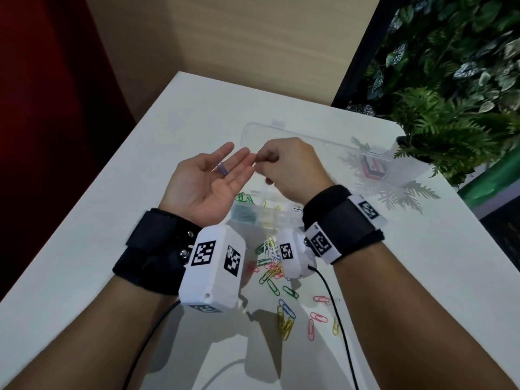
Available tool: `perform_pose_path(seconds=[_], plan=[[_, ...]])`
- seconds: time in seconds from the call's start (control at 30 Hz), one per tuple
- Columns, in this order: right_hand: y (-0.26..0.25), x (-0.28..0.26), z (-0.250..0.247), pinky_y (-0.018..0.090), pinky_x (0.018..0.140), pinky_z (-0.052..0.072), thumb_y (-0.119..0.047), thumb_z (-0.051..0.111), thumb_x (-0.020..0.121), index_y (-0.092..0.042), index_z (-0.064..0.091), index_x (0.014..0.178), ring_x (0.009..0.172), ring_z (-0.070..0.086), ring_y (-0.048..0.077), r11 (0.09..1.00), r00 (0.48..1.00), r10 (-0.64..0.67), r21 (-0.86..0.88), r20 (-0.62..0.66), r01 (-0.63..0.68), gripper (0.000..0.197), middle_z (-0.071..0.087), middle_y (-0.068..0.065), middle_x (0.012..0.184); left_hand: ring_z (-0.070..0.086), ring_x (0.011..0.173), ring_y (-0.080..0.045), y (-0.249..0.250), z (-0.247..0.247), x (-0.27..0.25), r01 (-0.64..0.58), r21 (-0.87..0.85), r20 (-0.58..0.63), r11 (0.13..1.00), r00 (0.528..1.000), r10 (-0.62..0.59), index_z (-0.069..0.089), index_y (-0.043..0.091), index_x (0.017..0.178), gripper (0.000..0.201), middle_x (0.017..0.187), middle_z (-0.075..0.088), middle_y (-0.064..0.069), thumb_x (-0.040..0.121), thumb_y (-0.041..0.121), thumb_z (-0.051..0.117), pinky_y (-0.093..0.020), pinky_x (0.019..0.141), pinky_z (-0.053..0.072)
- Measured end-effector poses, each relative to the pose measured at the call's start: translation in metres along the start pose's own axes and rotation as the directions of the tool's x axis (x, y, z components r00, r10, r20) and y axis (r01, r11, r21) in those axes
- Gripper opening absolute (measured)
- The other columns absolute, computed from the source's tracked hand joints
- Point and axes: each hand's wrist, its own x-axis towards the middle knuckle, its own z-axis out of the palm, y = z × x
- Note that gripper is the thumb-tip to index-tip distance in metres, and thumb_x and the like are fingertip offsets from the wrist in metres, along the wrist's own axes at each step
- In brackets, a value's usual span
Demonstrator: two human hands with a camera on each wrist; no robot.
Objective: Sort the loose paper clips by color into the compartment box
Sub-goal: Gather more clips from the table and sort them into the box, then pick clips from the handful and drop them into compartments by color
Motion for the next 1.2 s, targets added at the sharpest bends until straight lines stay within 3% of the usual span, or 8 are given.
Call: perform_pose_path(seconds=[0.13,0.23,0.3,0.4,0.53,0.77,1.03,1.2], plan=[[-0.011,-0.011,-0.018,0.006,0.055,0.037,-0.024,0.067,0.081,-0.022,0.068,0.082,0.062,0.052,0.000,0.992,0.989,-0.113,-0.061,-0.091,0.108,0.002,0.059,-0.010,0.067,0.065,0.106,-0.032,-0.010,0.010,-0.001,0.021,-0.003,0.025,1.000,0.999,-0.021,0.056,0.000,0.117,0.028,0.118,0.062,-0.022,0.098,0.007,0.035,-0.040,0.093,0.052],[-0.014,-0.020,-0.027,0.004,0.056,0.037,-0.022,0.069,0.080,-0.034,0.070,0.081,0.060,0.052,-0.006,0.985,0.986,-0.142,-0.085,0.084,0.150,0.012,0.060,-0.013,0.065,0.066,0.086,-0.024,-0.024,0.025,-0.004,0.076,0.108,0.113,0.991,0.990,-0.089,0.055,-0.001,0.111,0.027,0.102,0.062,-0.017,0.095,0.005,0.034,-0.030,0.081,0.057],[-0.008,-0.024,-0.034,0.005,0.059,0.039,-0.020,0.068,0.080,-0.032,0.074,0.088,0.060,0.054,-0.007,0.988,0.984,-0.132,-0.068,0.124,0.141,0.016,0.061,-0.016,0.062,0.061,0.092,-0.024,-0.035,0.035,-0.004,0.090,0.210,0.125,0.974,0.985,-0.118,0.059,-0.001,0.102,0.030,0.100,0.060,-0.015,0.094,0.004,0.031,-0.029,0.087,0.054],[0.010,-0.033,-0.052,0.011,0.057,0.044,-0.017,0.070,0.080,-0.029,0.070,0.074,0.056,0.055,-0.004,0.998,0.995,-0.067,0.015,0.069,0.066,0.014,0.063,-0.014,0.060,0.056,0.100,-0.028,-0.052,0.047,-0.002,0.104,0.317,0.130,0.943,0.980,-0.151,0.057,-0.001,0.110,0.029,0.112,0.056,-0.019,0.094,0.006,0.033,-0.038,0.101,0.045],[0.051,-0.049,-0.083,0.025,0.058,0.044,-0.019,0.070,0.081,-0.015,0.066,0.075,0.057,0.054,0.010,0.993,0.997,0.074,-0.090,-0.011,-0.074,0.008,0.061,-0.005,0.064,0.060,0.104,-0.032,-0.064,0.052,0.002,0.085,0.509,0.060,0.856,0.989,-0.134,0.057,0.009,0.117,0.027,0.124,0.059,-0.015,0.095,0.020,0.047,-0.038,0.093,0.048],[0.107,-0.064,-0.090,0.022,0.048,0.040,-0.013,0.069,0.079,-0.012,0.063,0.081,0.059,0.056,0.014,0.926,0.962,0.273,-0.269,-0.014,-0.266,0.007,0.065,0.003,0.076,0.059,0.091,-0.020,-0.070,0.050,-0.005,-0.061,0.730,0.065,0.681,0.998,0.020,0.065,0.015,0.101,0.016,0.102,0.062,-0.005,0.093,0.017,0.051,-0.032,0.081,0.047],[0.100,-0.063,-0.076,0.023,0.059,0.037,-0.026,0.072,0.081,-0.017,0.066,0.097,0.077,0.054,0.017,0.934,0.974,0.228,-0.280,-0.015,-0.223,0.019,0.059,0.001,0.089,0.058,0.089,-0.017,-0.064,0.043,-0.015,-0.133,0.947,0.121,0.292,0.991,0.059,0.065,0.020,0.097,0.013,0.101,0.063,-0.002,0.092,0.016,0.053,-0.029,0.075,0.048],[0.068,-0.101,-0.075,0.018,0.055,0.037,-0.031,0.074,0.078,-0.019,0.066,0.096,0.061,0.051,0.004,0.965,0.985,0.098,-0.256,0.142,-0.059,0.024,0.062,-0.002,0.085,0.056,0.085,-0.014,-0.051,0.024,-0.023,-0.123,0.951,0.138,-0.284,0.990,0.035,0.062,0.022,0.112,0.024,0.106,0.062,0.001,0.089,0.024,0.062,-0.029,0.078,0.047]])
